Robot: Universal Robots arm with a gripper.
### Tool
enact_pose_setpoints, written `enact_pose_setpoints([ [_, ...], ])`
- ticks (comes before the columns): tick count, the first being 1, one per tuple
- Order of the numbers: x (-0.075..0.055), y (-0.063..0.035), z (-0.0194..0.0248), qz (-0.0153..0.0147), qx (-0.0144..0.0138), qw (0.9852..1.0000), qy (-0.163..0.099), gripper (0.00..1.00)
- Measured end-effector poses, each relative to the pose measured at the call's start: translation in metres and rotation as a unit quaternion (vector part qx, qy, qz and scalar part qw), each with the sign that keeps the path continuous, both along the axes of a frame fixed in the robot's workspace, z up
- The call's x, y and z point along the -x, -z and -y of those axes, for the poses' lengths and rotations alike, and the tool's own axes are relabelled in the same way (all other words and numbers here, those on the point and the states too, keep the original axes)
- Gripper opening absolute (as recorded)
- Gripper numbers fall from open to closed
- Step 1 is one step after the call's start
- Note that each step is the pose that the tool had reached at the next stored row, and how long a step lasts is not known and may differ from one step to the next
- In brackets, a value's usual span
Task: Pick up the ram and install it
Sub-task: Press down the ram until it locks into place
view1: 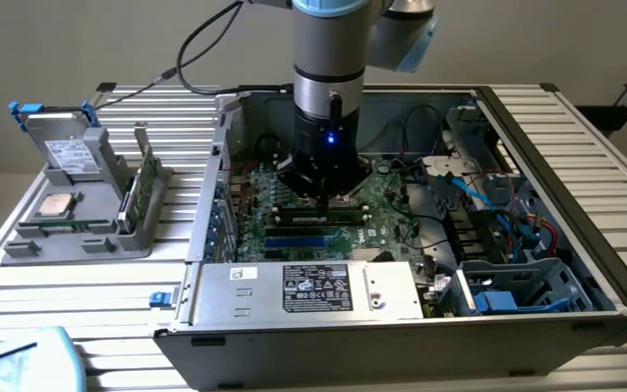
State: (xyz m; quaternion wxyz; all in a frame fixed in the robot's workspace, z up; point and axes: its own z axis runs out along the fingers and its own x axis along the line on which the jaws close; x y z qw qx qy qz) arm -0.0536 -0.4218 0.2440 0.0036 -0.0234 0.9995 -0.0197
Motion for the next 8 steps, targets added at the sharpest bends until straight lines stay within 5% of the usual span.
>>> enact_pose_setpoints([
  [8,0.0000,0.0000,0.0000,0.0000,-0.0005,1.0000,0.000,0.10],
])
